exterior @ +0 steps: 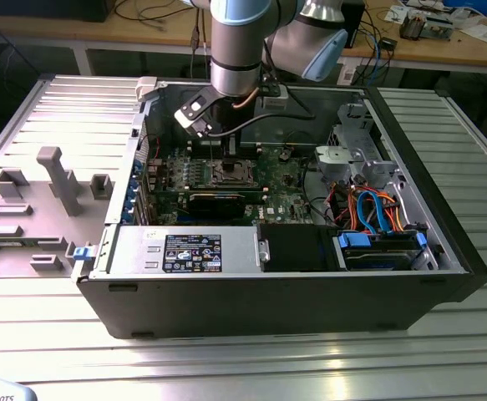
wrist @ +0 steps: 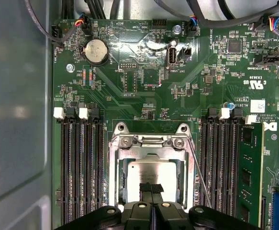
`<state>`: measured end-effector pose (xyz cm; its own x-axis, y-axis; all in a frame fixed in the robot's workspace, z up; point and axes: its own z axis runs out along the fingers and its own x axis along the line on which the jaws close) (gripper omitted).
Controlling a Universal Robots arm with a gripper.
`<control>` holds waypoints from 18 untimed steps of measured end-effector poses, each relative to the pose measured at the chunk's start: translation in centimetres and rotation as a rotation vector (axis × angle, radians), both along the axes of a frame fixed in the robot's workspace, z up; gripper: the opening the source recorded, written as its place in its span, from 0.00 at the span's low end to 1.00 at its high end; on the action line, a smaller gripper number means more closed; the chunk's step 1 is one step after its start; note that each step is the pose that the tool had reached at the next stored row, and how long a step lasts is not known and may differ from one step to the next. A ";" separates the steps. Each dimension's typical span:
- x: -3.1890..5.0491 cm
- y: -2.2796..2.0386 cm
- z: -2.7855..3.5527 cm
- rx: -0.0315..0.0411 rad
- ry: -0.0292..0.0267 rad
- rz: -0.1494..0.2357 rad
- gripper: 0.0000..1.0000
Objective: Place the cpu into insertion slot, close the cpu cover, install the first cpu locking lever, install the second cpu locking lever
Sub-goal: 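Install the first cpu locking lever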
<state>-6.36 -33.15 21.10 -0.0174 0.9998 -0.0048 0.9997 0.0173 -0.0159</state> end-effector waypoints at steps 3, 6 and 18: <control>0.02 0.01 0.11 -0.0001 0.0000 0.001 0.11; 0.01 0.00 0.64 -0.0001 0.0000 0.001 0.11; 0.01 0.00 3.04 0.0000 -0.0001 0.001 0.11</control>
<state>-6.35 -33.15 24.14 -0.0185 0.9998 -0.0048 0.9997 0.0184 -0.0158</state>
